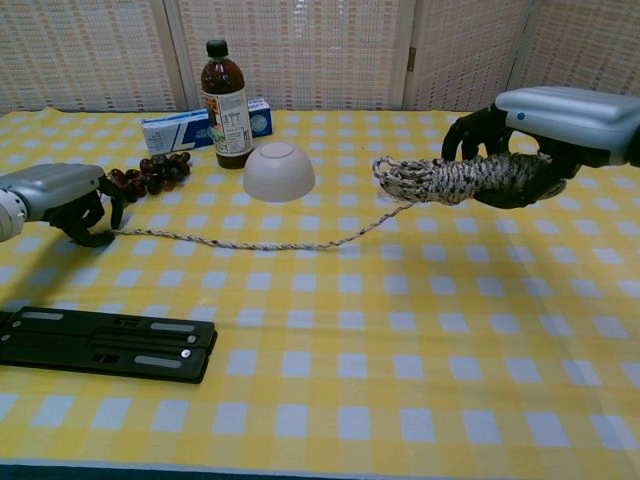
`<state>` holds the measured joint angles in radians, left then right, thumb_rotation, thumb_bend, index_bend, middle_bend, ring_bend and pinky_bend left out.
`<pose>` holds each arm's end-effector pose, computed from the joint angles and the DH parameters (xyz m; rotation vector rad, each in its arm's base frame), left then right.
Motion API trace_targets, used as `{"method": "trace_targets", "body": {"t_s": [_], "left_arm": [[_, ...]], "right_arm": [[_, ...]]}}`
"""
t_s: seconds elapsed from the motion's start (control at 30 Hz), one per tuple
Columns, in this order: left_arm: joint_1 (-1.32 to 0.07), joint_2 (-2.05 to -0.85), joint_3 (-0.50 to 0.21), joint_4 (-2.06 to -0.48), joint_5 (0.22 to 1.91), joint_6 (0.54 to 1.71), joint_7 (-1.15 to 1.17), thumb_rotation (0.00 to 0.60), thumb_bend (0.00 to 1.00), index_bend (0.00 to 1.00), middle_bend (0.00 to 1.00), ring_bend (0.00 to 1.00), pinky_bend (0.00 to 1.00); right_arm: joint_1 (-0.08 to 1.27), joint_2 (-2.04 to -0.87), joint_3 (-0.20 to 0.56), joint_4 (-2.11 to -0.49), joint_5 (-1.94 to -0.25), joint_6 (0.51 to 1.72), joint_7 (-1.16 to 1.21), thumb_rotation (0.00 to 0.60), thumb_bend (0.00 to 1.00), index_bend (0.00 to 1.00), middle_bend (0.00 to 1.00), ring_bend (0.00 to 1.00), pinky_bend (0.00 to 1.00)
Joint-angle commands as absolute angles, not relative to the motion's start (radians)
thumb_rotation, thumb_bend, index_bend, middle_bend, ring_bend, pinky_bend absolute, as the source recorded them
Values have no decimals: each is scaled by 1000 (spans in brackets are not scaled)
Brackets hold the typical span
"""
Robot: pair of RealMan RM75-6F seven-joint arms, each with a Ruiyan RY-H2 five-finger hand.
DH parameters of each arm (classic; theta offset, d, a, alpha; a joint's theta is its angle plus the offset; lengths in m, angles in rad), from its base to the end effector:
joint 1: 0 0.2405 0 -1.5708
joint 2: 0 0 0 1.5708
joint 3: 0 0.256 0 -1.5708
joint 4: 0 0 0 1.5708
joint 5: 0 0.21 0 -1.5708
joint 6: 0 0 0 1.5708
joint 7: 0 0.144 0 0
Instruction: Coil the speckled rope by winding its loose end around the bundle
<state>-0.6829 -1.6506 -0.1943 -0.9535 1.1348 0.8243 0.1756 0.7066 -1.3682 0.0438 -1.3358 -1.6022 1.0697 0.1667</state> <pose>-0.2646 0.3925 0.0012 -1.6731 -0.9394 -0.6619 -0.1875 -0.3415 0.0431 2.0347 -0.7835 1.0940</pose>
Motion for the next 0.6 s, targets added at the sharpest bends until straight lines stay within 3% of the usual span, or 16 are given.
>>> {"method": "trace_targets", "body": {"t_s": [0.03, 0.6], "left_arm": [[-684, -1648, -195, -958, 1127, 819, 182, 600, 417, 559, 893, 806, 759], [-691, -1652, -194, -964, 1096, 813, 218, 600, 434, 554, 893, 806, 759]], "right_arm": [[706, -1368, 44, -1336, -1601, 1069, 165, 600, 471, 793, 603, 661, 473], [704, -1375, 42, -1325, -1599, 1063, 173, 600, 470, 794, 603, 661, 473]]}}
